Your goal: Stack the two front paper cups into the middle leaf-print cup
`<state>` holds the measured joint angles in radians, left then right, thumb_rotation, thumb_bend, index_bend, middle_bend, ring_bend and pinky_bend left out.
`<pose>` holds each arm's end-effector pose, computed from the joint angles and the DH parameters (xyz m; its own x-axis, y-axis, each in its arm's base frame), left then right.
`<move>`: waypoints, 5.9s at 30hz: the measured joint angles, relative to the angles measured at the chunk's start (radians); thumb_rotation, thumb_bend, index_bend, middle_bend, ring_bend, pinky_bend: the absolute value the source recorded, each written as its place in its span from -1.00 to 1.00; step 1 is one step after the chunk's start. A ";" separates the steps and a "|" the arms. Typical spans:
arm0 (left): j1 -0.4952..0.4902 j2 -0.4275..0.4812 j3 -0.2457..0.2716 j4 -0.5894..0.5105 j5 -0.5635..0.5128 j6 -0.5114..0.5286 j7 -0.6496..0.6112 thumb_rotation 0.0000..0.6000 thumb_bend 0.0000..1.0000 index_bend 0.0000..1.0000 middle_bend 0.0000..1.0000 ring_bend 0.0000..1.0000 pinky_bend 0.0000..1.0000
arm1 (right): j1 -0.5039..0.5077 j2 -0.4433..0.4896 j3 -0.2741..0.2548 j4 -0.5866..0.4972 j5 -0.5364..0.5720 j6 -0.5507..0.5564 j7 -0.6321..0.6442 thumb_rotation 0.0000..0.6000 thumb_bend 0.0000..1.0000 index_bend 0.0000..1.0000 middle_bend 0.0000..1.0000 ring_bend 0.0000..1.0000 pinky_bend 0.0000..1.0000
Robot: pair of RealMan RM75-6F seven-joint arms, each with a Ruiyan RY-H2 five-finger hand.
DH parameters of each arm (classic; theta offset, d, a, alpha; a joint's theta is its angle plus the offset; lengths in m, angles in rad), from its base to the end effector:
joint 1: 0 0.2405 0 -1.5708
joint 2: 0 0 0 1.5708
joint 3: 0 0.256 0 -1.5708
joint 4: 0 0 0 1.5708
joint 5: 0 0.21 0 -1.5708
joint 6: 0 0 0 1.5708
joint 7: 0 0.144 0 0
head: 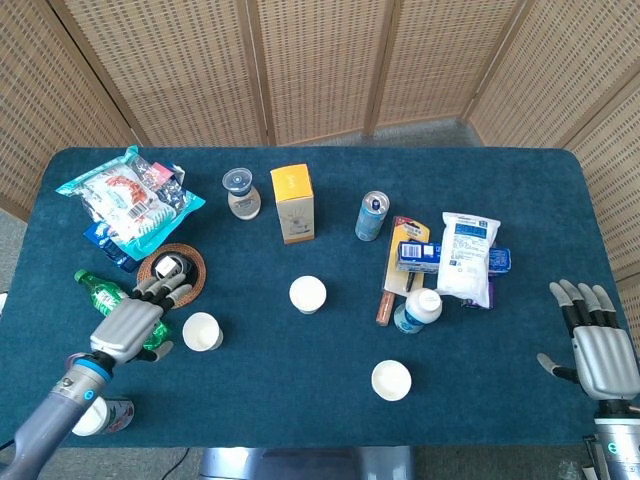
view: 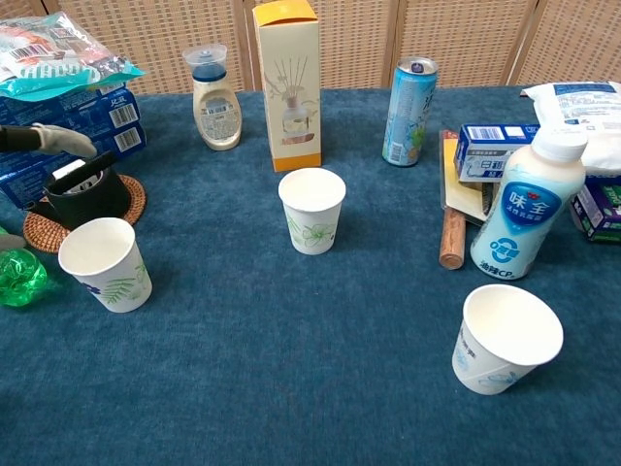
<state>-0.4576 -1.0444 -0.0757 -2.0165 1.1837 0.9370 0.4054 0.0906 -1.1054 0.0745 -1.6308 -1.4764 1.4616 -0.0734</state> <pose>-0.1982 0.2411 0.0861 0.4807 0.4268 0.7660 0.8747 -0.2955 -0.3842 -0.3094 -0.1877 0.1633 0.4531 0.0001 0.8915 -0.8914 0.0062 0.4531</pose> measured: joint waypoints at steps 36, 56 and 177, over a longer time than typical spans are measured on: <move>-0.218 -0.174 0.096 -0.002 -0.363 0.045 0.281 1.00 -0.25 -0.92 -0.77 -0.72 -0.19 | -0.001 -0.002 0.011 0.015 0.033 -0.010 0.019 1.00 -0.72 -1.00 -1.00 -1.00 -1.00; -0.233 -0.211 0.125 0.010 -0.352 0.138 0.303 1.00 -0.20 -0.60 -0.52 -0.48 0.08 | 0.000 -0.006 0.013 0.023 0.045 -0.021 0.024 1.00 -0.72 -1.00 -1.00 -1.00 -1.00; -0.324 -0.117 0.050 -0.209 -0.187 0.323 0.242 1.00 -0.08 -1.00 -1.00 -1.00 -0.55 | 0.001 0.019 0.013 0.001 0.044 -0.033 0.065 1.00 -0.72 -1.00 -1.00 -1.00 -1.00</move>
<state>-0.7817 -1.1615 -0.0253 -2.2255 0.9964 1.2600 0.6472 0.0918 -1.0866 0.0872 -1.6301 -1.4321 1.4291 -0.0088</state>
